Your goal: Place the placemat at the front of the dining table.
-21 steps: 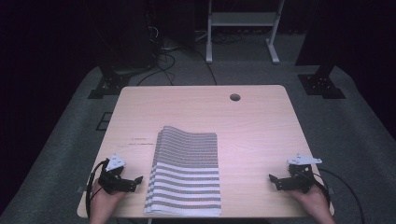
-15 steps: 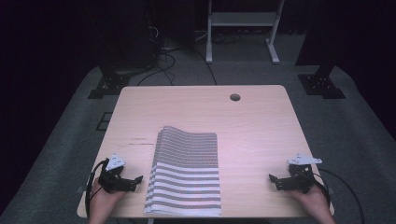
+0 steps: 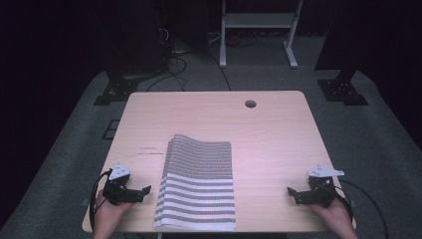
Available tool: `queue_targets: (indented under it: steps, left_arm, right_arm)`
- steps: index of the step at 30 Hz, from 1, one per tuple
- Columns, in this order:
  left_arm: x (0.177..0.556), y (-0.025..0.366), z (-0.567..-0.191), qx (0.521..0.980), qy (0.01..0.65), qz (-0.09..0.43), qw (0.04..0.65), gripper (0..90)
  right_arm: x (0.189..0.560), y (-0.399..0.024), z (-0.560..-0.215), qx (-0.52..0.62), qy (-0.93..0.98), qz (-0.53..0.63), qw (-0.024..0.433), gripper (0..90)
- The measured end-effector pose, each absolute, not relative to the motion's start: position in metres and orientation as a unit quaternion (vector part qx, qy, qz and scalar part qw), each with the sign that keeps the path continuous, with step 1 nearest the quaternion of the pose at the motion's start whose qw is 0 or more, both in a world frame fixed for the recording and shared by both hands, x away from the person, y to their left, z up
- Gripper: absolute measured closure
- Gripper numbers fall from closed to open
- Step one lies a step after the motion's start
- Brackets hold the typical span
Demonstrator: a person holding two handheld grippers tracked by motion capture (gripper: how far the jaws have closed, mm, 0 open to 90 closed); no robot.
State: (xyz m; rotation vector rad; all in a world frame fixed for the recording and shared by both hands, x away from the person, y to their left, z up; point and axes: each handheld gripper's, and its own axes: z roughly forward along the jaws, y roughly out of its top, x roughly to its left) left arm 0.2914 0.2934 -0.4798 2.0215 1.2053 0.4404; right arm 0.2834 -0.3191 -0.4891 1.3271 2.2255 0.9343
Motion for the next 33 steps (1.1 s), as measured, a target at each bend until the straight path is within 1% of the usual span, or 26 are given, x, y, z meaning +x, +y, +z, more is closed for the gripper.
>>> queue_targets:
  steps: [14,28,33]
  left_arm:
    - [0.282,0.295,-0.462,0.777,0.466,0.185,0.381,0.0]
    - [0.278,0.285,-0.453,0.779,0.456,0.161,0.400,0.0]
    - [0.276,0.280,-0.449,0.781,0.450,0.160,0.403,0.0]
  right_arm:
    - [0.283,-0.319,-0.489,0.473,0.793,0.333,0.193,0.0]
    - [0.283,-0.319,-0.489,0.473,0.793,0.333,0.192,0.0]
    - [0.283,-0.319,-0.489,0.473,0.793,0.333,0.192,0.0]
